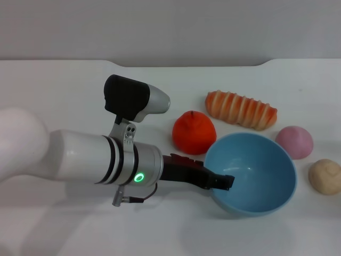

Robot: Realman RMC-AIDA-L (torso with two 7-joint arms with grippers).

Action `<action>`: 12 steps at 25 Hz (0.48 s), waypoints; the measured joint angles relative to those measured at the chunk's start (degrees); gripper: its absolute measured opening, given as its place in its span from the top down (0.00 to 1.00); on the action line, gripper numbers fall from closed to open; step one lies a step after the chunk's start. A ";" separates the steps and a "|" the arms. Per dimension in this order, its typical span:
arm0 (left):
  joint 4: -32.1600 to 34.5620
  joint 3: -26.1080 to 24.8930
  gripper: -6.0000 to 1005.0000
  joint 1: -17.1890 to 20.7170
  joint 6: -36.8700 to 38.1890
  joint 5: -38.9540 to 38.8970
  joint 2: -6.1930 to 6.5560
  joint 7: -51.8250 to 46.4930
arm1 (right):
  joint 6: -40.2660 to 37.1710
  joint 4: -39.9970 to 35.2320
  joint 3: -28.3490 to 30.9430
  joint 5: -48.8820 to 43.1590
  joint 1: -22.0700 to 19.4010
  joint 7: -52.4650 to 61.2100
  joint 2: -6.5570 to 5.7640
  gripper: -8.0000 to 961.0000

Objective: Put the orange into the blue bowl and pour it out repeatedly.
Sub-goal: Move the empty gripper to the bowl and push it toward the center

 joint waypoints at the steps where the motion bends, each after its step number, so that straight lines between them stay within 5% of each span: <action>1: 0.00 0.00 0.19 0.00 0.00 0.00 0.00 0.00 | -0.05 0.00 0.00 0.00 0.03 -0.01 0.00 0.28; 12: -1.36 0.99 0.21 -1.33 -1.67 0.04 0.20 -1.54 | -0.29 0.19 0.00 0.00 -0.09 0.07 0.00 0.29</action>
